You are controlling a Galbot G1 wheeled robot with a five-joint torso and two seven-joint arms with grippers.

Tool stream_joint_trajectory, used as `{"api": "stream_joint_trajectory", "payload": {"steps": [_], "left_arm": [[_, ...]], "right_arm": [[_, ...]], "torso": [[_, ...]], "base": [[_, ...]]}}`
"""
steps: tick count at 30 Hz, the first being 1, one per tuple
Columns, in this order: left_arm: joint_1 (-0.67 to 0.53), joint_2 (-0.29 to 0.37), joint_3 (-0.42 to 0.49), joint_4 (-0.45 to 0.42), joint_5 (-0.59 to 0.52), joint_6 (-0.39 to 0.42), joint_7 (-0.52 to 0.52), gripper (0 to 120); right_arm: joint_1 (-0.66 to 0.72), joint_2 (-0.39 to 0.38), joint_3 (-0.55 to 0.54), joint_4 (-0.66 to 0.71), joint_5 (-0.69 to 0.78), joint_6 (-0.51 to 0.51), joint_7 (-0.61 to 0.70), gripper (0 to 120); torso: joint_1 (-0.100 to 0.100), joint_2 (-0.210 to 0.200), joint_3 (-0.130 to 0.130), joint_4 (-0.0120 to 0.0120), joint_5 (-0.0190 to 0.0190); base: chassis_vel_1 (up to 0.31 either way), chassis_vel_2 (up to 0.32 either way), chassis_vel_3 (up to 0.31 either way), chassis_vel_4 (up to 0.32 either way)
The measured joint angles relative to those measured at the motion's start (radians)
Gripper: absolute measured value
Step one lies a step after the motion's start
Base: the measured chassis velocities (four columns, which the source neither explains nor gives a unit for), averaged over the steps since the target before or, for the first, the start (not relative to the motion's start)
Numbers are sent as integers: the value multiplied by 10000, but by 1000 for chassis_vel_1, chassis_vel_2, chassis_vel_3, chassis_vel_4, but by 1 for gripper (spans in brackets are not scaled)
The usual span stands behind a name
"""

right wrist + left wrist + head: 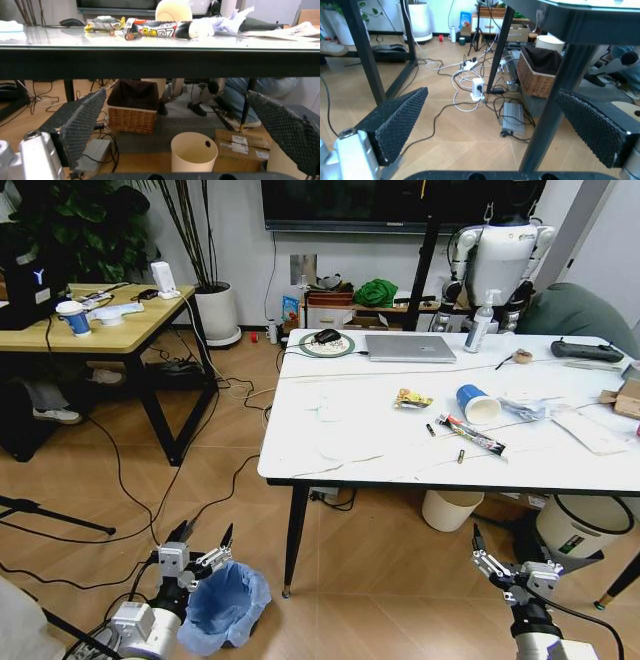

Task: Pick up the trash bin and place the trash from the table into it.

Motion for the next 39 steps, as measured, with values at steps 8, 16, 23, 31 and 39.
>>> {"api": "stream_joint_trajectory", "payload": {"steps": [8, 16, 23, 31, 39], "left_arm": [[-68, -10, 1, 97, -72, -7, 11, 100], [-42, -12, -3, 133, -130, -8, 28, 100], [33, 68, -4, 130, -171, 11, 32, 100], [19, 109, -6, 155, -233, 93, 29, 100], [39, 63, -32, 226, -513, 129, 23, 100]], "right_arm": [[-5, 66, 39, 14, -12, 3, 0, 100], [-14, 131, 41, 119, -58, -51, 1, 100], [-45, 177, 12, 91, -121, -54, 2, 100], [17, 135, -85, -120, -121, -42, -61, 100], [131, 77, -381, -555, -135, -17, -320, 100]], "torso": [[-168, -394, -229, 0, 0], [-323, -759, -436, 0, 0], [-452, -1068, -620, 0, 0], [-611, -1439, -831, 0, 0], [-760, -1777, -1018, 0, 0]], "base": [[0, 0, 0, 0], [0, 0, 0, 0], [0, 0, 0, 0], [0, 0, 0, 0], [0, 0, 0, 0]]}}
